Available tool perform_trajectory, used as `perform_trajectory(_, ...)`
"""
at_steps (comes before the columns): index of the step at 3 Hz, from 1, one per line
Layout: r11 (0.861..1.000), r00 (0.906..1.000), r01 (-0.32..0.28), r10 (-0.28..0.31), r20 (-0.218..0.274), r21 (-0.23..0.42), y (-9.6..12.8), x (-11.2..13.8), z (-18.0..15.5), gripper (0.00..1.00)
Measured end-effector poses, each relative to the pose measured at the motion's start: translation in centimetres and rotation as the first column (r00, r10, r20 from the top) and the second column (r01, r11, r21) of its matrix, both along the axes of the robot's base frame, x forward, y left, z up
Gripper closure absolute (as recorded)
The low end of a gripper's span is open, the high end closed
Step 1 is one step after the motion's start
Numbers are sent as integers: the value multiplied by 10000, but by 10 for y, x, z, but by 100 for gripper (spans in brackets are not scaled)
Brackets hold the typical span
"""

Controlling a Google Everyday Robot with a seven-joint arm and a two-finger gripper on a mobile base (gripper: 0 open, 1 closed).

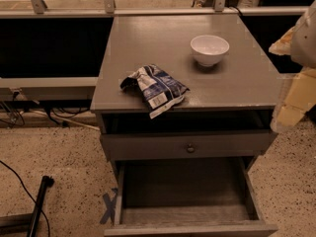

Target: Place blue chip bag into middle drawer

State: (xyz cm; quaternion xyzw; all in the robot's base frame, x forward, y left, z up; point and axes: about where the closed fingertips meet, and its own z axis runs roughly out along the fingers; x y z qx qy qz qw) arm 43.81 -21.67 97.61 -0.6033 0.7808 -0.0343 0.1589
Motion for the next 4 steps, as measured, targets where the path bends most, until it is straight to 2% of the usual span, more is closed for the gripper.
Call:
perform_trajectory(1,10000,10000,-40,40,36,88,3,6,-1,0)
perform_trajectory(2,9955,9988,-417,393,299,852,27,55,-8,0)
perform_trajectory(3,9807,9994,-146,80,345,1948,66,125,-35,0)
perform_trajectory(4,9625,9968,795,-798,-92,2594,106,181,-71,0)
